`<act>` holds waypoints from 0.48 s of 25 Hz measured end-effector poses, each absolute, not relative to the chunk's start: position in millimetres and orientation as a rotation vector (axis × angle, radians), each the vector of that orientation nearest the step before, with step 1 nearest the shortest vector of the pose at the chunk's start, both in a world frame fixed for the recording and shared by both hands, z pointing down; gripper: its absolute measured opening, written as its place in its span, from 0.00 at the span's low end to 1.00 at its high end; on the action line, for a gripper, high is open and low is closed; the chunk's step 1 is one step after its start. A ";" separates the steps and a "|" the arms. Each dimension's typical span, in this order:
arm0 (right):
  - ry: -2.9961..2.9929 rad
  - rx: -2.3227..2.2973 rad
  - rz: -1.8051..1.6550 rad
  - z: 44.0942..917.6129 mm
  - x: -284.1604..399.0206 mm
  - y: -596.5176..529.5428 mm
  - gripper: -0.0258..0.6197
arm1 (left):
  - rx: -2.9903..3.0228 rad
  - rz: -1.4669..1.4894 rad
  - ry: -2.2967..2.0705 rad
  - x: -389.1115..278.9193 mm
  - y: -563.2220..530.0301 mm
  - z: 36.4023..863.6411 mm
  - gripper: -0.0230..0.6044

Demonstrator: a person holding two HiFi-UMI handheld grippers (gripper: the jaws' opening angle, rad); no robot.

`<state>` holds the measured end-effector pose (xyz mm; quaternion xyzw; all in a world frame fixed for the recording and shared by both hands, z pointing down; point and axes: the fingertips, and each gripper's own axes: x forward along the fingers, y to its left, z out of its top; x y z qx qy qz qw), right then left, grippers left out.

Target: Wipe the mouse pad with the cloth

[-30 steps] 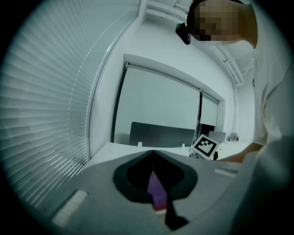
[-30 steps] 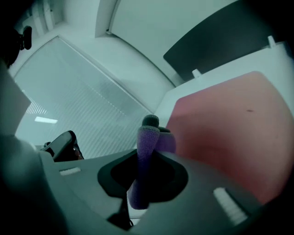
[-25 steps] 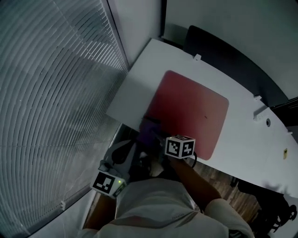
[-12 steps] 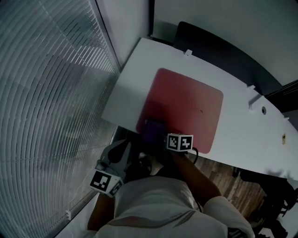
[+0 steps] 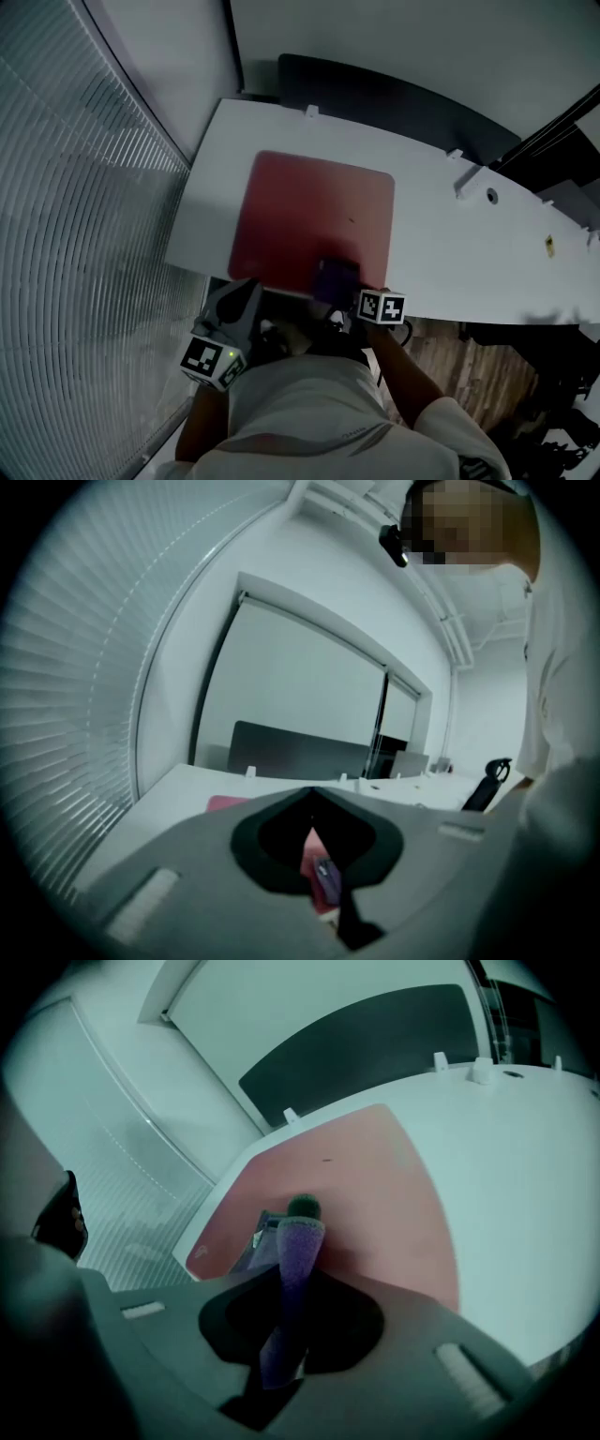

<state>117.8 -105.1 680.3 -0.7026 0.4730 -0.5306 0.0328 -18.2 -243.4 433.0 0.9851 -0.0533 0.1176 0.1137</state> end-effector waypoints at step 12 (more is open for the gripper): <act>1.253 -2.300 -1.645 681.4 178.7 20.1 0.12 | 2.969 0.313 0.064 66.8 -171.6 410.2 0.04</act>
